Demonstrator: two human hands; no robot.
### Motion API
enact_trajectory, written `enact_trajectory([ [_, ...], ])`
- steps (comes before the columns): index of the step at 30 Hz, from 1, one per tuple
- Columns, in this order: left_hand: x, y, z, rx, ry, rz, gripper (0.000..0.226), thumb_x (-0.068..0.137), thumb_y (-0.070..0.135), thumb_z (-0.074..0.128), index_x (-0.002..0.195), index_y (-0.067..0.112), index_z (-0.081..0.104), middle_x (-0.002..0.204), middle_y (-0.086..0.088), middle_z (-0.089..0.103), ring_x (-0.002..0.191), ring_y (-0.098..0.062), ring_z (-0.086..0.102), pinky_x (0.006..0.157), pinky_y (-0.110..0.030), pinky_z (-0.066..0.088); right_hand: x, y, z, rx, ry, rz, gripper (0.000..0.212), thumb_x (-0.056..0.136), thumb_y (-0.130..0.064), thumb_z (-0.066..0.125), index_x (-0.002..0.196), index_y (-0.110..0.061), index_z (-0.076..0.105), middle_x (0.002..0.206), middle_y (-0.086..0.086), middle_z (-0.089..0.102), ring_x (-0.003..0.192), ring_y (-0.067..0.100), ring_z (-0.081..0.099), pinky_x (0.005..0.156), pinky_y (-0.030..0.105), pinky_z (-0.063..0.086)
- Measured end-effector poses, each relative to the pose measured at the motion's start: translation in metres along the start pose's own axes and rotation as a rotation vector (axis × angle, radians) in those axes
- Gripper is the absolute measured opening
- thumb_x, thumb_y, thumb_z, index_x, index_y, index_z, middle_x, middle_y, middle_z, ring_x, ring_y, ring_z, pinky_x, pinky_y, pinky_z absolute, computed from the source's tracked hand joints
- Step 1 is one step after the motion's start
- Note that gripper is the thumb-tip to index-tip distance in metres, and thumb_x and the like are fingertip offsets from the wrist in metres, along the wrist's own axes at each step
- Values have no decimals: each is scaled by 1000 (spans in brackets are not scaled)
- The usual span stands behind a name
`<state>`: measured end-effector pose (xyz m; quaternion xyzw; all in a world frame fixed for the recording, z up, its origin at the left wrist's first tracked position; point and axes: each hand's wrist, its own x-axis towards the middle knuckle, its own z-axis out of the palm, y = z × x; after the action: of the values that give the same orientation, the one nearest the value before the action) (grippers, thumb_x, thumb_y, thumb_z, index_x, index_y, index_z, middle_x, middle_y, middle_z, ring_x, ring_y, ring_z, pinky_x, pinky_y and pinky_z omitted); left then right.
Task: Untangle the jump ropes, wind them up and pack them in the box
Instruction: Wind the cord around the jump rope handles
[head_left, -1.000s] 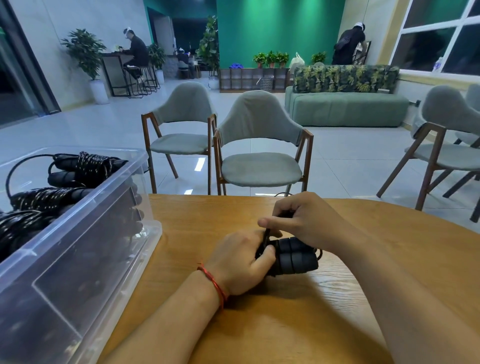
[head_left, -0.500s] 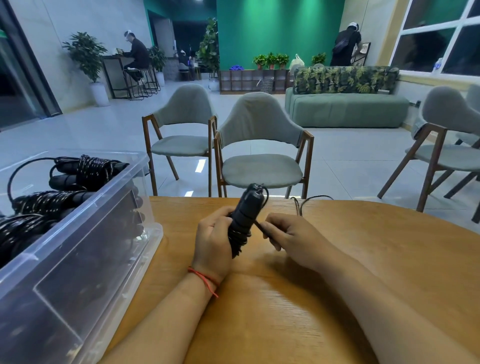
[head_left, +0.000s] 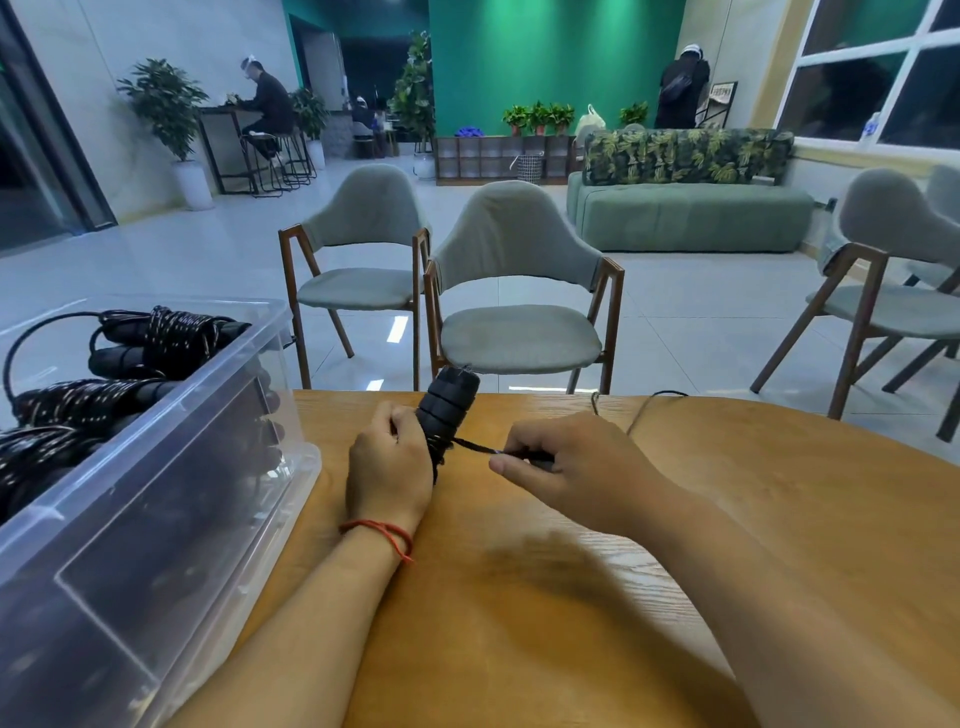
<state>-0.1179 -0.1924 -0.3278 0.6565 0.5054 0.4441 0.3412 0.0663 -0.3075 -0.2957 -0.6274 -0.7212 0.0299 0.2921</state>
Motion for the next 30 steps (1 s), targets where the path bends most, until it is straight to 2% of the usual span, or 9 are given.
enact_trajectory([
  [3,1,-4,-3,269,-110,124,44,112,53,27,97,28,60,81,4,65,73,-13,62,58,-28,41,3,-12,-13,56,75,-54,27,103,-51,63,85,-32,65,67,-10,58,68,14,55,58,36,44],
  [6,-9,-3,-2,258,-305,303,60,109,64,17,101,31,67,83,7,68,78,-5,64,65,-32,53,4,-15,-21,124,109,-43,19,104,-46,64,90,-34,69,72,-13,63,71,12,59,61,37,50],
  [9,-17,-1,1,228,-479,496,59,105,65,15,110,35,66,89,11,66,83,-3,63,68,-33,54,4,-7,-31,170,135,24,16,101,-49,66,91,-38,71,78,-15,68,78,11,64,68,41,57],
  [13,-26,10,3,282,-644,667,41,99,73,34,103,43,62,86,19,60,81,0,59,64,-18,41,3,4,-37,198,103,55,17,91,-55,77,85,-40,75,81,-14,71,79,12,66,71,41,57],
  [15,-33,17,5,399,-664,745,52,90,79,50,119,39,66,92,23,63,83,3,58,67,-7,39,1,7,-34,182,49,57,18,85,-58,81,79,-43,72,79,-15,70,77,10,65,69,33,55],
  [17,-38,19,9,453,-627,809,60,85,81,59,124,36,68,98,21,68,87,1,61,72,-7,44,0,10,-32,205,-6,93,21,83,-57,83,75,-42,72,75,-14,68,73,9,62,67,26,50],
  [21,-39,15,7,259,-655,743,59,92,72,58,137,35,53,104,15,68,90,-4,65,73,-18,53,-2,22,-38,325,-21,204,34,79,-61,83,72,-29,77,69,-2,66,65,13,57,63,31,46],
  [25,-41,15,6,-61,-700,556,36,101,41,57,133,34,44,101,2,72,88,-14,73,68,-29,62,-5,33,-34,456,-87,324,47,79,-59,86,65,-17,68,63,-3,54,62,10,48,64,32,40],
  [30,-44,19,10,-81,-792,426,67,88,75,58,141,38,42,116,1,69,102,-20,72,80,-46,65,-1,34,-27,695,-45,321,35,81,-34,90,66,-12,67,65,9,57,60,17,53,58,23,47],
])
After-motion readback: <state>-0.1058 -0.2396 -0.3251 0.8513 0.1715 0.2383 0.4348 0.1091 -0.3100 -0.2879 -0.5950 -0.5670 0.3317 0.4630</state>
